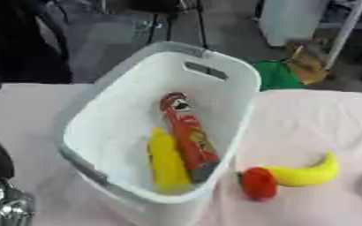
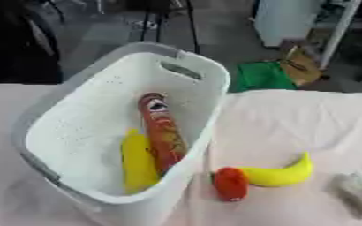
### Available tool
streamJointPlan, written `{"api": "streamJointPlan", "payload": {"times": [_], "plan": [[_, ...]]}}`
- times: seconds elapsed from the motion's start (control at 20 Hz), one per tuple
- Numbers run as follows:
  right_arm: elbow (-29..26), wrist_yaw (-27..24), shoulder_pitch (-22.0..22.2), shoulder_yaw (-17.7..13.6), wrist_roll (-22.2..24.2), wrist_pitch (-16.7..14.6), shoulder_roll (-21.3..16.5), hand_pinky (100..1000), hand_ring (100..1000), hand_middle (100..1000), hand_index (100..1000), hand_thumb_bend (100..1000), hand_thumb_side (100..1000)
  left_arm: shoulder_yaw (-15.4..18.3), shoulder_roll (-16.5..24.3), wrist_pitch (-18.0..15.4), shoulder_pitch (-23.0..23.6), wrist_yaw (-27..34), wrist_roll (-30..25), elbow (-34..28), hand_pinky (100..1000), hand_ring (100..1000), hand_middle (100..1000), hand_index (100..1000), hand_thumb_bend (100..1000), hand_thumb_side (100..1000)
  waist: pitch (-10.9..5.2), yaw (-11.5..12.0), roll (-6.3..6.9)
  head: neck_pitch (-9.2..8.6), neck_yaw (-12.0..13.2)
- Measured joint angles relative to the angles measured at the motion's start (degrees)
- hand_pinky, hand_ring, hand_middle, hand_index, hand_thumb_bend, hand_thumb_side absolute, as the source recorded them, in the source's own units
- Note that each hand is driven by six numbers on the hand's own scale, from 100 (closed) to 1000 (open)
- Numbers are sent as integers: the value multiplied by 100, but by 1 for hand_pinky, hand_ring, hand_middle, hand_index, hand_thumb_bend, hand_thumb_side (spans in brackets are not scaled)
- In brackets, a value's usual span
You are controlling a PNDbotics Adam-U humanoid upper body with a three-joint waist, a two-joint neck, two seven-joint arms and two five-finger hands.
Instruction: Pick up objects on the table and place them in the box.
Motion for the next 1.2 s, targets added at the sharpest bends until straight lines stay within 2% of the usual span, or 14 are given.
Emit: {"api": "streamJointPlan", "payload": {"times": [0.35, 0.6, 0.85, 1.1, 1.2], "plan": [[0, 0, 0, 0, 1, -1, 0, 755, 733, 711, 681, 100, 658, 0, 0, 2, 0, 4, -2, 0, 592, 462, 609, 667, 100, 965, 10, 0, -1, 212, 77], [0, 20, 50, 4, 21, -4, -16, 759, 737, 716, 690, 100, 659, 0, 2, 6, 0, 5, -6, 0, 592, 462, 609, 667, 100, 966, 32, 8, -8, 285, 43], [0, 43, 165, 40, 22, -11, -215, 760, 738, 717, 693, 100, 660, -1, 3, 5, 0, 7, -8, 0, 591, 462, 608, 666, 100, 966, 32, 11, -44, 348, -323], [0, 27, 181, 41, 33, 33, -269, 759, 738, 715, 692, 100, 661, -1, 3, 3, 0, 7, -9, 0, 591, 462, 608, 666, 100, 966, 32, 31, -54, 336, -897], [0, 21, 181, 42, 48, 49, -275, 759, 738, 715, 692, 100, 662, -1, 3, 3, 0, 7, -10, 0, 591, 461, 608, 666, 100, 966, 32, 32, -57, 311, -1050]]}}
